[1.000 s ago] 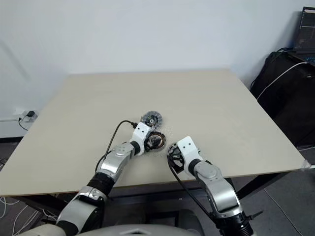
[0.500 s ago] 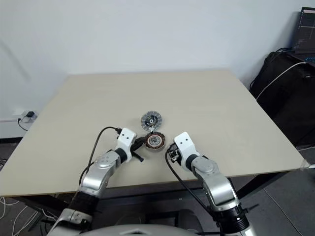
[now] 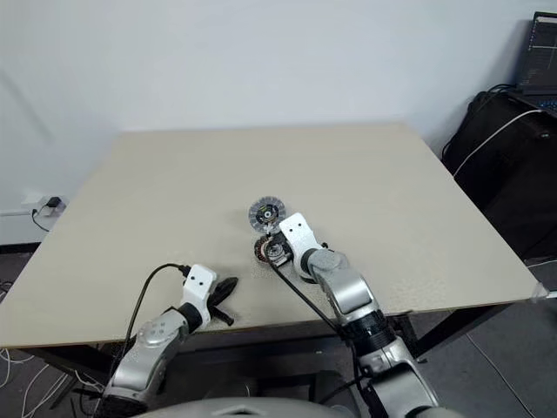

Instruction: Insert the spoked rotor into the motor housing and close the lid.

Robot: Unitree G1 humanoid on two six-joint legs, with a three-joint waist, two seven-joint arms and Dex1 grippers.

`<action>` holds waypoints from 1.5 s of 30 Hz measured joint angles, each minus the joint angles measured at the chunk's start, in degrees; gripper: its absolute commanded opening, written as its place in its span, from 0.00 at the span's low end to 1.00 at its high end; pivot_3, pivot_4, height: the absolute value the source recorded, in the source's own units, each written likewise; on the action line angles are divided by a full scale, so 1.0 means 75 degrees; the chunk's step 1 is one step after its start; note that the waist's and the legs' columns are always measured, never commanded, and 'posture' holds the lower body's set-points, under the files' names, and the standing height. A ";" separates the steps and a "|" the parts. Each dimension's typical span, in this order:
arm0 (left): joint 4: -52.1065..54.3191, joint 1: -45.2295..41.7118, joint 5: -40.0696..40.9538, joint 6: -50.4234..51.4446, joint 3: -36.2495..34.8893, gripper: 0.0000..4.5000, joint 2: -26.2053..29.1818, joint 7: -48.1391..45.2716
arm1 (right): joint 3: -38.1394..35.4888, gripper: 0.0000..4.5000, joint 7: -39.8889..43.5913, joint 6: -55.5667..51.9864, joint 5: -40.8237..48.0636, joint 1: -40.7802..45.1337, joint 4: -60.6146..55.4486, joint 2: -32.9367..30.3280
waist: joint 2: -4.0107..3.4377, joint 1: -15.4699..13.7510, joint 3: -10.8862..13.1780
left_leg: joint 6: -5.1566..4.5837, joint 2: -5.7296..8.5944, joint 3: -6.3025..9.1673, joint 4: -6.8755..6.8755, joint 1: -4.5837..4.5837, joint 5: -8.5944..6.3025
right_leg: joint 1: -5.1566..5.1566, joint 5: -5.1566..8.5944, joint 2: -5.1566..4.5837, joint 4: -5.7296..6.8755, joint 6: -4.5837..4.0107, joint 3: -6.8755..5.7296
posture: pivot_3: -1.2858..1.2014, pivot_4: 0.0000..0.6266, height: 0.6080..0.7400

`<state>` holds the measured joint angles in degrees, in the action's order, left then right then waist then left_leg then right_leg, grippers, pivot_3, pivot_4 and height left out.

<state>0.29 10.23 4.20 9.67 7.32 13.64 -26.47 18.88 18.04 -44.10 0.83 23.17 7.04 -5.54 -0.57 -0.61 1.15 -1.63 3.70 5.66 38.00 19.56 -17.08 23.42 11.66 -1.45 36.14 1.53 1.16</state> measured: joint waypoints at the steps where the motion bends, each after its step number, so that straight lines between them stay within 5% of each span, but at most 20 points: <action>1: 0.0041 0.0060 0.0046 0.0000 -0.0001 0.00 0.0002 -0.0003 | 0.0030 0.00 0.0038 0.0029 -0.0019 0.0154 0.0253 0.0063 | -0.0002 0.0007 -0.0001 | 0.0000 0.0000 0.0000 0.0000 0.0000 0.0000 | 0.0000 0.0000 0.0000 0.0001 -0.0001 0.0000 | 0.52 0.00 1.00; 23: 0.0291 0.0165 0.0209 0.0021 0.0154 0.00 -0.0004 -0.0147 | 0.0273 0.00 0.0356 0.1148 -0.0638 0.1533 0.2922 0.0793 | -0.0011 0.0220 -0.0003 | 0.0027 0.0005 -0.0004 -0.0008 0.0000 0.0015 | 0.0011 0.0017 0.0000 0.0085 -0.0034 0.0011 | 0.52 0.00 1.00; 45: 0.0321 0.0108 0.0211 0.0172 0.0277 0.00 -0.0028 -0.0146 | 0.0963 0.00 0.1158 0.0469 -0.1195 0.1354 0.1999 0.0106 | -0.0014 0.0245 -0.0001 | 0.0042 0.0000 0.0007 -0.0008 -0.0001 0.0024 | 0.0011 0.0046 0.0001 0.0097 -0.0012 0.0000 | 0.52 0.00 1.00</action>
<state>2.70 11.04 5.78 10.96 9.40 13.43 -27.56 26.10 26.72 -40.58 -8.13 33.33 22.04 -4.74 -0.67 1.23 1.14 -1.32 3.69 5.71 37.94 19.55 -16.90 23.50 12.00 -1.45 36.87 1.44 1.16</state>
